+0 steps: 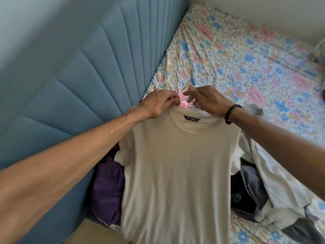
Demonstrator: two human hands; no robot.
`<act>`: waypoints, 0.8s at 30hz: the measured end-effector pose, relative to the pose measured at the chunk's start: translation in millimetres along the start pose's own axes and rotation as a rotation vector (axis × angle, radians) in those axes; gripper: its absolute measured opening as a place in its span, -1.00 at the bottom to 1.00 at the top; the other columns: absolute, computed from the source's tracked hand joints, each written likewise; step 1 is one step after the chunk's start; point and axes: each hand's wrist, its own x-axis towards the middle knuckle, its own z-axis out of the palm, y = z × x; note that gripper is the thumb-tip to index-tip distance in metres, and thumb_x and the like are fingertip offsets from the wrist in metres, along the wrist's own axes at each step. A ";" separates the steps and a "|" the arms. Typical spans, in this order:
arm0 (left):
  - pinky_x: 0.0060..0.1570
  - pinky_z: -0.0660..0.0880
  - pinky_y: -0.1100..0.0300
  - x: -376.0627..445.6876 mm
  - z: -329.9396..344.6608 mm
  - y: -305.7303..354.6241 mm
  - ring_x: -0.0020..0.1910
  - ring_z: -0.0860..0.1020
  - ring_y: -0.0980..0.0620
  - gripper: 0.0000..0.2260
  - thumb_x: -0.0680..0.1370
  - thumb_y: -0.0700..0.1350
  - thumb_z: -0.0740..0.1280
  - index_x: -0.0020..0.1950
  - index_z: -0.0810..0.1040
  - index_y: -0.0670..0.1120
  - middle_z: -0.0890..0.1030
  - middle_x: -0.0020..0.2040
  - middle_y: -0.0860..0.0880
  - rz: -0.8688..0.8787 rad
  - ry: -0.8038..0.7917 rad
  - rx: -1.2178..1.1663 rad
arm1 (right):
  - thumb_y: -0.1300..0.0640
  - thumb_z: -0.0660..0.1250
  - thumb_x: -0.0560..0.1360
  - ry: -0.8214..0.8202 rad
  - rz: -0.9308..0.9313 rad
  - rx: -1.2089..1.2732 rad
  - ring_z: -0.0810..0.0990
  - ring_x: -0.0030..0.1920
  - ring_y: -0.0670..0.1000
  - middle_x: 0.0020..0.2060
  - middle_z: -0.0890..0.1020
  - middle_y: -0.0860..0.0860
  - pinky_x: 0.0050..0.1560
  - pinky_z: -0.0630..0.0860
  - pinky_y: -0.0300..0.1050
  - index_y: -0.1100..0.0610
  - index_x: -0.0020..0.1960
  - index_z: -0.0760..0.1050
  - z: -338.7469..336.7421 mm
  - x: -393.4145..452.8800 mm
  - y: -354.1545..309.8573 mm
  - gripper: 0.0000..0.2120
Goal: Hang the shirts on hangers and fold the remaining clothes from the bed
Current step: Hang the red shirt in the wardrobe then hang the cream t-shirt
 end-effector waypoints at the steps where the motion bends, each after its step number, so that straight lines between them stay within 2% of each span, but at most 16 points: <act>1: 0.04 0.54 0.01 -2.3 -11.9 17.6 -0.07 0.59 0.07 -0.80 0.71 0.01 0.22 0.09 0.63 0.02 0.62 -0.06 0.12 0.025 0.009 0.020 | -0.24 0.06 0.71 0.020 -0.003 0.038 0.68 0.02 -0.06 0.07 0.72 -0.02 0.04 0.64 -0.08 0.06 0.34 0.62 -11.9 -14.5 -9.9 -0.47; 4: -0.02 0.53 -0.03 -28.7 -33.4 71.1 -0.12 0.59 0.01 -0.79 0.73 0.02 0.16 0.03 0.54 0.01 0.66 -0.06 0.06 0.052 0.033 0.124 | -0.24 0.15 0.69 0.038 -0.033 0.125 0.72 0.00 0.03 0.01 0.74 -0.03 0.06 0.69 0.03 0.05 0.29 0.65 -41.5 -64.9 -33.7 -0.53; 7: -0.11 0.51 -0.03 -53.3 -45.1 93.5 -0.17 0.58 -0.04 -0.76 0.74 0.07 0.09 0.04 0.47 0.01 0.64 -0.10 0.02 0.043 0.085 0.177 | -0.17 0.38 0.60 0.052 -0.110 0.119 0.74 -0.04 0.00 -0.02 0.75 -0.10 0.04 0.70 -0.01 0.04 0.17 0.70 -65.8 -98.5 -40.9 -0.67; 9: -0.13 0.51 -0.04 -84.9 -60.0 122.2 -0.19 0.57 -0.05 -0.73 0.74 0.12 0.05 0.05 0.44 0.02 0.63 -0.13 0.01 0.016 0.162 0.218 | -0.07 0.44 0.58 0.026 -0.193 0.035 0.74 -0.03 -0.05 -0.08 0.75 -0.18 0.07 0.67 -0.09 0.03 0.13 0.72 -85.3 -132.9 -48.1 -0.77; 11: -0.12 0.52 -0.09 -112.7 -75.3 147.7 -0.21 0.57 -0.04 -0.72 0.73 0.15 0.03 0.05 0.43 0.04 0.62 -0.15 0.03 -0.014 0.205 0.222 | -0.01 0.40 0.62 0.000 -0.270 -0.050 0.73 -0.07 -0.11 -0.11 0.74 -0.19 0.04 0.65 -0.13 0.06 0.14 0.72 -101.4 -162.2 -59.5 -0.79; 14: -0.07 0.53 -0.13 -159.3 -92.0 187.7 -0.21 0.58 -0.02 -0.73 0.73 0.16 0.04 0.04 0.43 0.08 0.62 -0.16 0.06 -0.024 0.230 0.248 | -0.02 0.35 0.65 0.003 -0.420 -0.173 0.70 -0.16 -0.16 -0.12 0.72 -0.20 -0.09 0.64 -0.21 0.01 0.12 0.70 -118.0 -202.7 -78.7 -0.81; 16: -0.04 0.53 -0.12 -187.9 -108.1 217.7 -0.21 0.57 -0.01 -0.77 0.73 0.16 0.05 0.01 0.42 0.13 0.61 -0.18 0.08 -0.078 0.285 0.264 | -0.03 0.35 0.65 0.009 -0.528 -0.246 0.66 -0.13 -0.20 -0.11 0.69 -0.24 -0.12 0.56 -0.35 -0.06 0.15 0.67 -128.7 -226.0 -99.0 -0.84; 18: -0.03 0.52 -0.11 -214.3 -127.9 249.5 -0.22 0.55 0.01 -0.79 0.73 0.14 0.08 0.00 0.43 0.14 0.60 -0.20 0.09 -0.125 0.361 0.289 | -0.02 0.32 0.66 0.045 -0.635 -0.308 0.63 -0.09 -0.24 -0.08 0.69 -0.21 -0.08 0.50 -0.42 -0.04 0.17 0.66 -138.8 -246.1 -121.1 -0.83; 20: -0.03 0.52 -0.08 -239.3 -149.3 281.7 -0.22 0.55 0.04 -0.81 0.72 0.09 0.14 0.00 0.48 0.11 0.59 -0.20 0.10 -0.116 0.419 0.290 | 0.04 0.31 0.68 0.112 -0.746 -0.321 0.62 -0.12 -0.21 -0.10 0.68 -0.17 -0.06 0.51 -0.35 0.01 0.12 0.65 -148.2 -261.2 -142.9 -0.85; 22: -0.04 0.52 -0.02 -263.8 -174.8 312.8 -0.24 0.55 0.08 -0.85 0.69 0.09 0.24 0.03 0.53 0.08 0.62 -0.19 0.07 -0.116 0.457 0.295 | 0.02 0.27 0.69 0.209 -0.840 -0.320 0.63 -0.14 -0.15 -0.12 0.68 -0.15 -0.05 0.60 -0.10 -0.01 0.10 0.62 -158.9 -275.2 -167.9 -0.84; 24: -0.09 0.51 0.07 -288.0 -202.9 340.1 -0.25 0.55 0.10 -0.75 0.61 0.24 0.32 0.14 0.53 0.12 0.64 -0.18 0.03 -0.188 0.463 0.315 | -0.10 0.19 0.69 0.355 -0.934 -0.346 0.69 -0.13 0.00 -0.09 0.72 -0.08 -0.10 0.63 0.04 -0.02 0.11 0.59 -170.1 -286.9 -191.6 -0.75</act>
